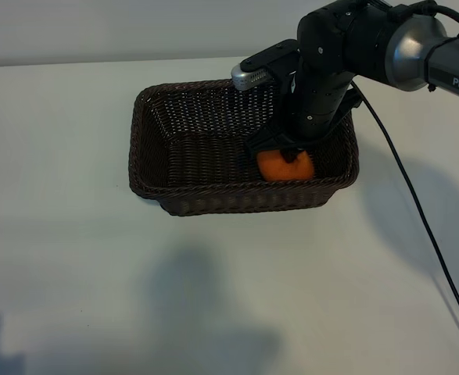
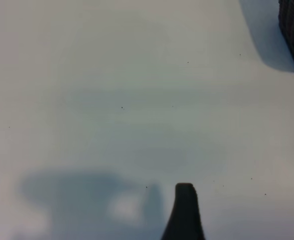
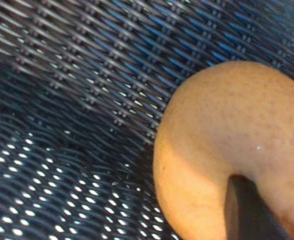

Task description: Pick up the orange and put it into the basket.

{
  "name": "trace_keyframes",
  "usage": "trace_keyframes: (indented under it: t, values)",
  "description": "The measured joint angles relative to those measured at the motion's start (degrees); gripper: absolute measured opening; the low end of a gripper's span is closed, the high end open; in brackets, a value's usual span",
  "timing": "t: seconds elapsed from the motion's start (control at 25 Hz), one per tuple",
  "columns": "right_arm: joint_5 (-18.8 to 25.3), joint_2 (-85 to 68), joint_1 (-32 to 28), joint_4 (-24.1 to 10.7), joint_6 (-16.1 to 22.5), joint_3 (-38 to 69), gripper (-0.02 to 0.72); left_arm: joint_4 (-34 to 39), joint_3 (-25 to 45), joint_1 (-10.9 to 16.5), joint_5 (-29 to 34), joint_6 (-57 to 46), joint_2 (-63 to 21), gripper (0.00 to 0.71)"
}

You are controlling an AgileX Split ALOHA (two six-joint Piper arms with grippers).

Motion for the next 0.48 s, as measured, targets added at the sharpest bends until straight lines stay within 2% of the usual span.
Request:
trace_keyframes:
  t: [0.08, 0.16, 0.24, 0.32, 0.48]
  values:
    - [0.3, 0.0, 0.0, -0.3, 0.0, 0.0, 0.337, 0.0, 0.0, 0.0, 0.0, 0.0, 0.0, 0.592]
    - [0.6, -0.1, 0.0, -0.5, 0.0, 0.0, 0.501, 0.0, 0.0, 0.0, 0.0, -0.2, 0.0, 0.592]
    - [0.7, -0.3, 0.0, -0.5, 0.0, 0.0, 0.634, 0.0, 0.0, 0.0, 0.0, -0.2, 0.0, 0.592]
    - [0.7, -0.9, 0.0, -0.5, 0.0, 0.0, 0.693, 0.0, 0.0, 0.0, 0.0, -0.2, 0.0, 0.592]
    - [1.5, -2.0, 0.0, -0.5, 0.2, 0.0, 0.698, 0.0, 0.0, 0.0, 0.0, -0.2, 0.0, 0.592]
